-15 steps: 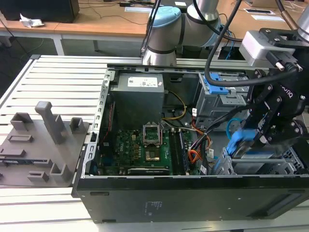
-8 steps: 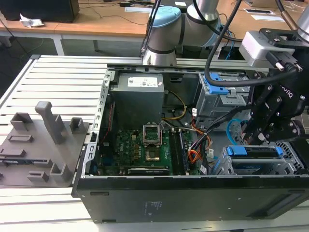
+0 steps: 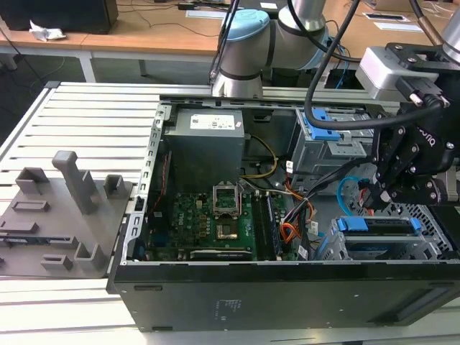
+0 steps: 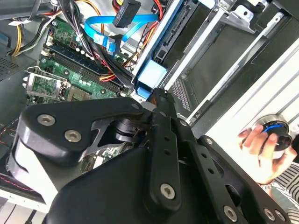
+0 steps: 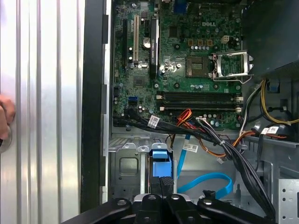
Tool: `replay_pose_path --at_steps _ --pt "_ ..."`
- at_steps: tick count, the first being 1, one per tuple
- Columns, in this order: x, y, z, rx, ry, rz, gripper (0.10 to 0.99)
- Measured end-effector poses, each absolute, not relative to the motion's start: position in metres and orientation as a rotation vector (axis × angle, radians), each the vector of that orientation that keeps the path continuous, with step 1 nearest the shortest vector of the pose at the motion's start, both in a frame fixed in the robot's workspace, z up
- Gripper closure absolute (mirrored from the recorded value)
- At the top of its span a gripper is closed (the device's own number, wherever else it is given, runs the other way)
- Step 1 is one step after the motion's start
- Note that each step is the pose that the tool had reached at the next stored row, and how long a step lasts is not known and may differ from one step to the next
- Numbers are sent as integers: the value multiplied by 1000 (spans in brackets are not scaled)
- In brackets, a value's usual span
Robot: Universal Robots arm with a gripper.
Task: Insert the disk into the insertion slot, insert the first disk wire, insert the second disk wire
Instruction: 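Insert the disk into the insertion slot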
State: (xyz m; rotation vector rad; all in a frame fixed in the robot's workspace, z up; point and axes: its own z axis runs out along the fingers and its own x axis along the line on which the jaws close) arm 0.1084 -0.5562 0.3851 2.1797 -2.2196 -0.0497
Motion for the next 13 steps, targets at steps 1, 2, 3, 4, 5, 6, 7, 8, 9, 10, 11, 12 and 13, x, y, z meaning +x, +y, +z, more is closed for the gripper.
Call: replay_pose_path --at_steps 1,2,3,4,5,6,7,8,9,10,11,12,13 --pt "109 -556 385 2180 -2219 -49 980" --pt "111 -556 385 2180 -2219 -49 980" --pt "115 -556 385 2179 -2219 -49 980" --pt "121 -556 385 2178 -2218 -50 980" --pt "123 -556 384 2178 -2218 -51 980" --pt "125 -556 382 2178 -2217 -52 980" --pt "125 -556 378 2177 -2217 -52 980" --pt "125 -556 374 2177 -2217 -53 980" --pt "125 -556 371 2177 -2217 -52 980" --pt "125 -556 369 2177 -2217 -53 980" --pt "125 -556 367 2177 -2217 -53 980" --pt "126 -556 363 2177 -2217 -53 980" --pt "126 -556 360 2178 -2217 -53 980"
